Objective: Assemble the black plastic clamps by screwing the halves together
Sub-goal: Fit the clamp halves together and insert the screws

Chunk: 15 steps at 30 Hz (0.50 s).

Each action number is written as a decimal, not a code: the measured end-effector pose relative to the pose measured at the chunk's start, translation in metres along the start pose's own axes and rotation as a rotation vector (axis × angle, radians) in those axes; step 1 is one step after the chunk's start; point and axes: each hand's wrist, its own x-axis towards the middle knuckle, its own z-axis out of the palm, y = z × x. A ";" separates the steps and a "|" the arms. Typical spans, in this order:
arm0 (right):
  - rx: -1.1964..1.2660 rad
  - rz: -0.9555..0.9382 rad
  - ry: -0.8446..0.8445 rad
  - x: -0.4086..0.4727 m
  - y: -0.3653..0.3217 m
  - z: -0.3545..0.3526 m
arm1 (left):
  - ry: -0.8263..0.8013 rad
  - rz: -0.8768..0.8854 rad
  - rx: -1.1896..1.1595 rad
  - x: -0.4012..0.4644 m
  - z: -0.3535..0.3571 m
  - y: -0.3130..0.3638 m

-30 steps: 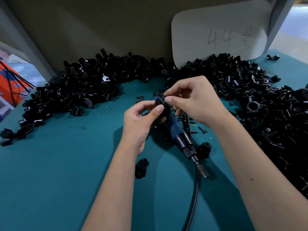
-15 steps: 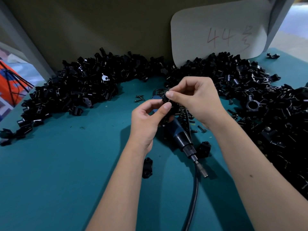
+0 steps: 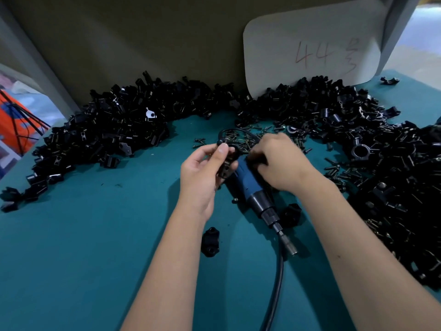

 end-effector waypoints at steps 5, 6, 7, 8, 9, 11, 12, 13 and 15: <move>-0.060 0.020 -0.017 0.000 -0.004 0.004 | -0.003 -0.106 -0.119 -0.002 -0.006 0.008; -0.059 0.020 -0.015 0.000 -0.004 0.003 | 0.000 -0.114 -0.136 -0.002 -0.007 0.008; -0.050 0.017 -0.010 0.000 -0.004 0.003 | 0.004 -0.120 -0.156 -0.002 -0.008 0.009; -0.025 0.017 0.001 -0.001 -0.004 0.003 | 0.003 -0.125 -0.175 -0.002 -0.009 0.009; 0.008 0.020 0.010 -0.002 -0.005 0.002 | -0.006 -0.129 -0.190 -0.002 -0.009 0.010; 0.037 0.013 -0.011 -0.002 -0.006 0.000 | -0.028 -0.135 -0.211 -0.001 -0.009 0.010; 0.027 0.002 -0.038 -0.002 -0.006 -0.002 | -0.033 -0.136 -0.217 -0.001 -0.010 0.010; 0.014 0.001 -0.065 -0.002 -0.006 -0.003 | -0.034 -0.137 -0.219 -0.001 -0.010 0.009; 0.006 0.032 -0.121 -0.002 -0.007 -0.008 | -0.034 -0.137 -0.217 -0.001 -0.011 0.009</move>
